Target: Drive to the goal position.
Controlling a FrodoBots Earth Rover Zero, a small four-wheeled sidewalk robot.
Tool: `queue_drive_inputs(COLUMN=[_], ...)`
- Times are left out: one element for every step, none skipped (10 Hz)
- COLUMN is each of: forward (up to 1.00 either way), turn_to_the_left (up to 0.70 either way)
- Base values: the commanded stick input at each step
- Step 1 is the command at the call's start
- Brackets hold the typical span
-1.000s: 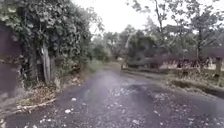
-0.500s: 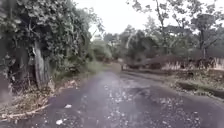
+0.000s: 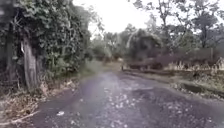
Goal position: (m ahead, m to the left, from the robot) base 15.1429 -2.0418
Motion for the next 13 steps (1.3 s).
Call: queue_drive_inputs(forward=[0.45,0.45,0.45,0.45,0.45,0.45,0.45,0.45,0.45,0.45,0.45,0.45,0.45], turn_to_the_left=[0.02,0.02,0.02,0.03,0.03,0.02,0.02,0.02,0.02,0.02,0.02,0.02,0.02])
